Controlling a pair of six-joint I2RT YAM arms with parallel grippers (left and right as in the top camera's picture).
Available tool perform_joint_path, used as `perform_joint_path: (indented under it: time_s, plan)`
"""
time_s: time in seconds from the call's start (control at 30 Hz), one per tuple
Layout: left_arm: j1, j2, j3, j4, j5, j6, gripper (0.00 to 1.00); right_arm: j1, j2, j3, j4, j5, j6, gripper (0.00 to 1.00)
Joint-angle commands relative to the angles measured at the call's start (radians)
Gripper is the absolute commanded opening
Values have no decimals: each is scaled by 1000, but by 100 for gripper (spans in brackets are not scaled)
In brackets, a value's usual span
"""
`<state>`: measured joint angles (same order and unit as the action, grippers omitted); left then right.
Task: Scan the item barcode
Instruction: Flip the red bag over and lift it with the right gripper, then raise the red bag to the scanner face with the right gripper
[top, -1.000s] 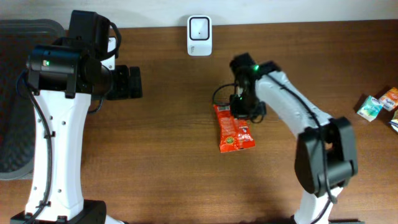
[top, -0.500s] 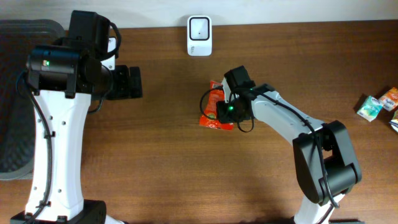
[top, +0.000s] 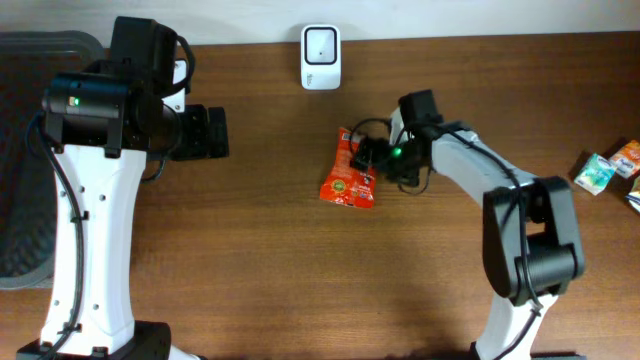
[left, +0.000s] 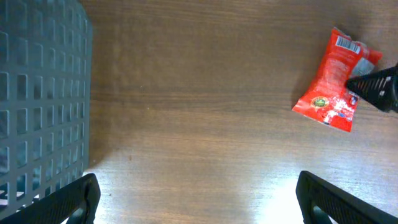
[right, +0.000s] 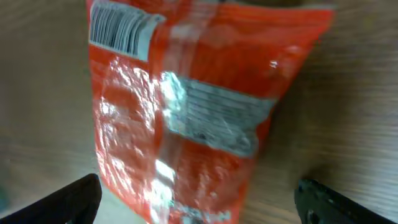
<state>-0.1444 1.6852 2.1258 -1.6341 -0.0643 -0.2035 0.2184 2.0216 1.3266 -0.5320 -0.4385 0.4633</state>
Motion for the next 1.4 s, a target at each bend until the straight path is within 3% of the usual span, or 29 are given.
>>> perform_joint_path:
  time_s: [0.0,0.07,0.13,0.17,0.23,0.33,0.4,0.5,0.8,0.87,0.93,0.97,1.0,1.2,1.37]
  plan:
    - [3,0,3,1,-11,-9,99,39,92,-33,26,-3,71,97]
    - [3,0,3,1,-11,-9,99,63,124,-33,56,5,100,65]
    - [3,0,3,1,-11,-9,99,64,126,-33,61,46,100,19]
    - [3,0,3,1,-11,-9,99,61,126,-33,51,62,100,4]
    - [3,0,3,1,-11,-9,99,43,105,-31,10,58,99,4]
    - [3,0,3,1,-11,-9,99,-20,-50,-6,-113,164,69,4]
    - [3,0,3,1,-11,-9,99,-15,-196,5,-221,453,42,4]
    - [3,0,3,1,-11,-9,99,30,-300,5,-304,734,5,4]
    - [3,0,3,1,-11,-9,99,269,-87,11,-173,689,65,5]
    - [3,0,3,1,-11,-9,99,272,-87,29,-170,566,48,37]
    - [3,0,3,1,-11,-9,99,260,-102,83,-222,477,39,58]
    - [3,0,3,1,-11,-9,99,222,-130,154,-302,439,39,84]
    - [3,0,3,1,-11,-9,99,166,-154,208,-370,423,17,99]
    - [0,0,3,1,-11,-9,99,-71,-94,161,-452,150,-409,99]
    - [-1,0,3,1,-11,-9,99,-96,14,122,-387,128,-422,94]
